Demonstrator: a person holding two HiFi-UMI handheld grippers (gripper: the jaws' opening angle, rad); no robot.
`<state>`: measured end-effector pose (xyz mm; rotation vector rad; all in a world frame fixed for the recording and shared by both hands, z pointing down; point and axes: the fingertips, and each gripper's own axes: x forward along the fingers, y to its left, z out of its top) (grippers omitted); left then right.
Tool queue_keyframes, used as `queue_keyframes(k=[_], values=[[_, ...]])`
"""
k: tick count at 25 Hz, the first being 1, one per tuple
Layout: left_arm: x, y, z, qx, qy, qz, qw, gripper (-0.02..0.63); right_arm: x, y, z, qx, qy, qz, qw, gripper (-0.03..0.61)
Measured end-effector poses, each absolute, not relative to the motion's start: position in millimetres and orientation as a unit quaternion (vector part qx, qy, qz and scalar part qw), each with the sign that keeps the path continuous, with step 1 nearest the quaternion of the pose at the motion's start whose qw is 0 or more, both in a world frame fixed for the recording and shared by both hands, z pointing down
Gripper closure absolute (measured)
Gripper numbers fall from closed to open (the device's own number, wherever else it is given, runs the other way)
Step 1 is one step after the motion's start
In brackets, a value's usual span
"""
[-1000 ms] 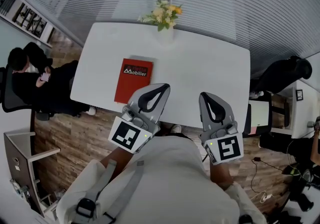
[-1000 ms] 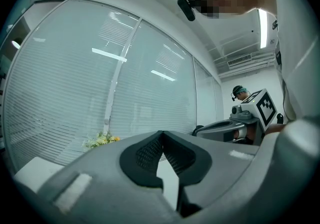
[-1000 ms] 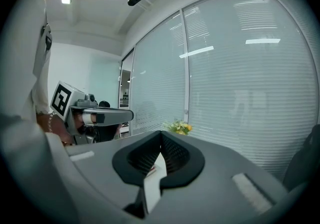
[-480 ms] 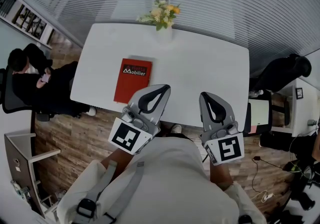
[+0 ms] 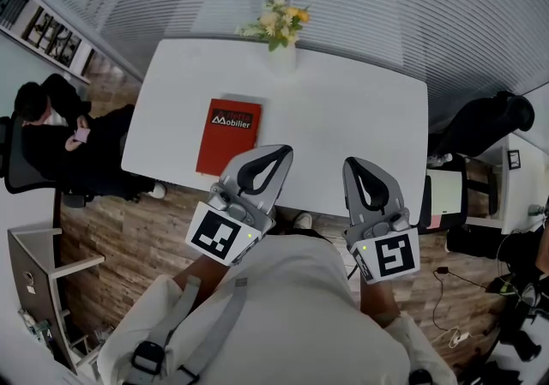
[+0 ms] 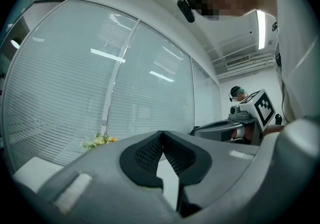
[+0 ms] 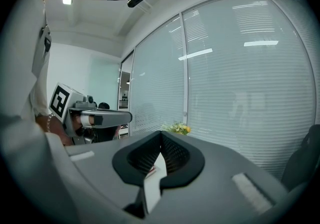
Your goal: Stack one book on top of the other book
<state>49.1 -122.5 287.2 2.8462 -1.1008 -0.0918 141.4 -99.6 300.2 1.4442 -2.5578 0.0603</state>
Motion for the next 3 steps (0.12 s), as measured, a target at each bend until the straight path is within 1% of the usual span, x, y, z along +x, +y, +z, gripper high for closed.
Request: queue_keyframes(k=[3], values=[[49.6,-120.2,286.5,0.932,-0.36,-0.03,0.044,0.609,140.5,-97.8,297.6,0.487,-0.868,0.016,0.099,0.575]])
